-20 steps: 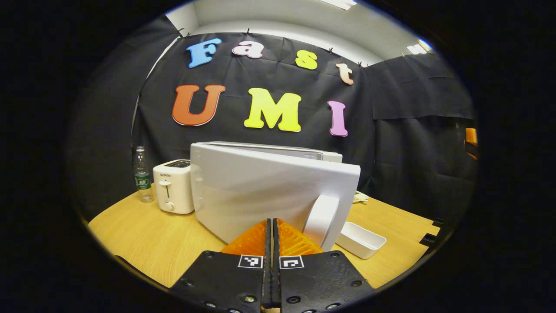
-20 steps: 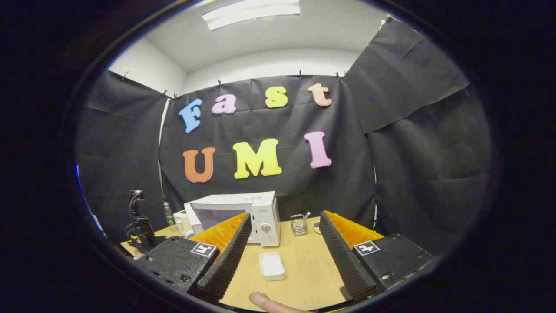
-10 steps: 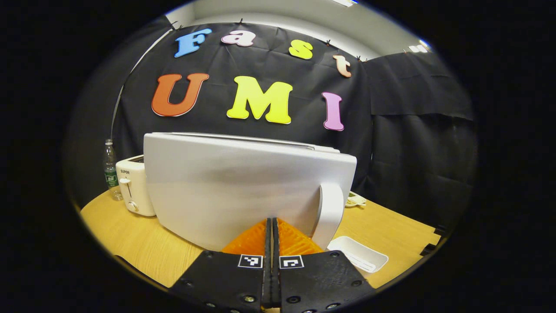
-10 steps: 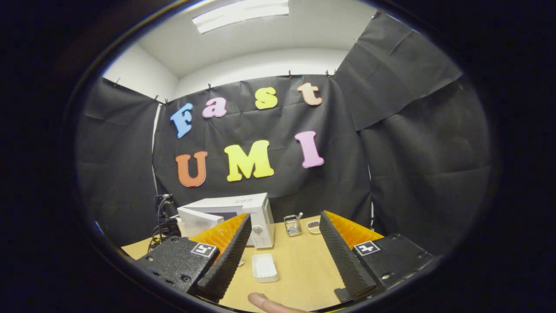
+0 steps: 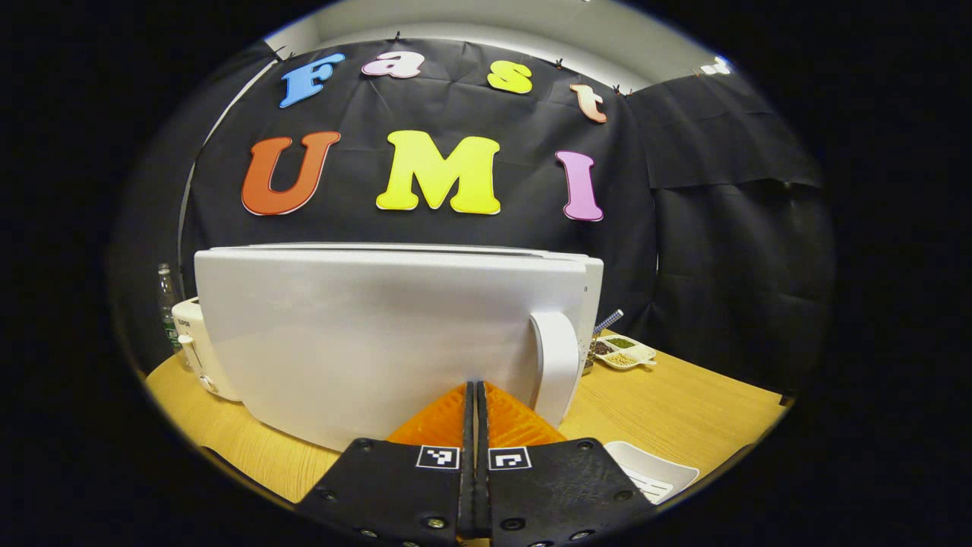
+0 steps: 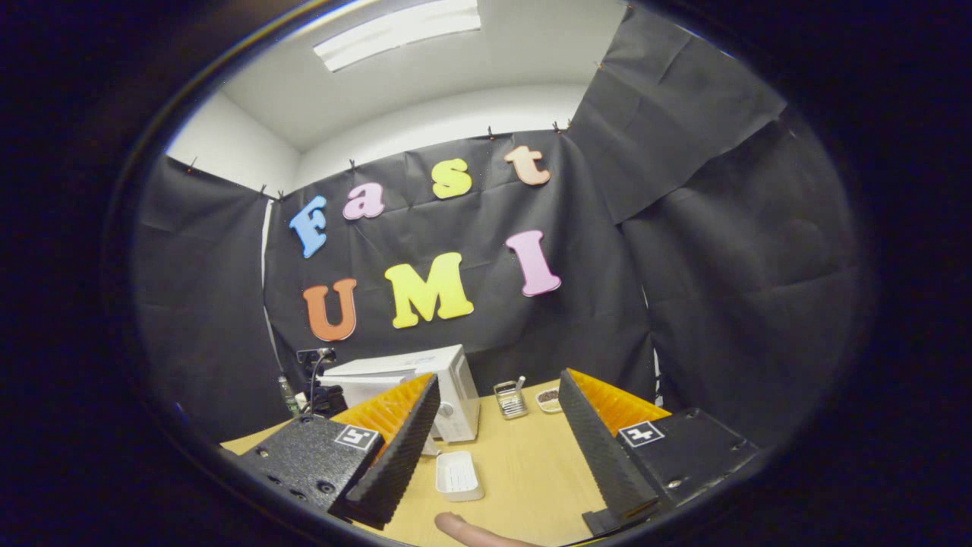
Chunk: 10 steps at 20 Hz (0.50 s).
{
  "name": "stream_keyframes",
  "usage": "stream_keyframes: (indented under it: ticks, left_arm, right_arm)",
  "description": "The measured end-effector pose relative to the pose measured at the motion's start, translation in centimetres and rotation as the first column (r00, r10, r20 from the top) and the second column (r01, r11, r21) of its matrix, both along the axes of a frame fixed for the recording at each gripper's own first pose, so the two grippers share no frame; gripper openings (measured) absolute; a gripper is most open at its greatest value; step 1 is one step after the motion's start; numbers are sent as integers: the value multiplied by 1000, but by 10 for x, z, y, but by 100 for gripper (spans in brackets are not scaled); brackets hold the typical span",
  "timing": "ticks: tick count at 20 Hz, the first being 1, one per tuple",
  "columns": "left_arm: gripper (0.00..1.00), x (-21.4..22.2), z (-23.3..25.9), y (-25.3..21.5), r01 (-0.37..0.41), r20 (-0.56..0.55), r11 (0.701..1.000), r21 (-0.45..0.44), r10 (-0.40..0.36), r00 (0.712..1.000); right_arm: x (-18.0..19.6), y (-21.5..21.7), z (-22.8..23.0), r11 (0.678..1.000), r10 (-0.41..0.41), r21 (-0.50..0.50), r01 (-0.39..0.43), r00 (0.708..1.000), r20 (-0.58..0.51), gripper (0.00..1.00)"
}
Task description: Open the microwave oven with the left hand, put the food in, and close the microwave oven.
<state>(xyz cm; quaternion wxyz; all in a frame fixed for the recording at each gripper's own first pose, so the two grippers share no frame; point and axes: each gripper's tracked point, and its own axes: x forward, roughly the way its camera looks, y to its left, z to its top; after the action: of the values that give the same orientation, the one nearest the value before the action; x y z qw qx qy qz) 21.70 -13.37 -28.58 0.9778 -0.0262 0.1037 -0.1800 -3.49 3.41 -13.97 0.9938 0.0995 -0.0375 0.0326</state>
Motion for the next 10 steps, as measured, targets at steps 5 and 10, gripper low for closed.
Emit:
stream_keyframes:
  ticks: [5, 10]
  left_arm:
    - [0, 33, -8, -19, -16, -62, 1000, -8, 16, 998]
    - [0, 38, -7, -19, -35, -89, 998, -50, 30, 996]
  right_arm:
    - [10, -4, -14, 1000, 1, -1, -1, 999, -32, 99]
    - [15, -12, -21, 1000, -8, 13, 9, 998, -57, 99]
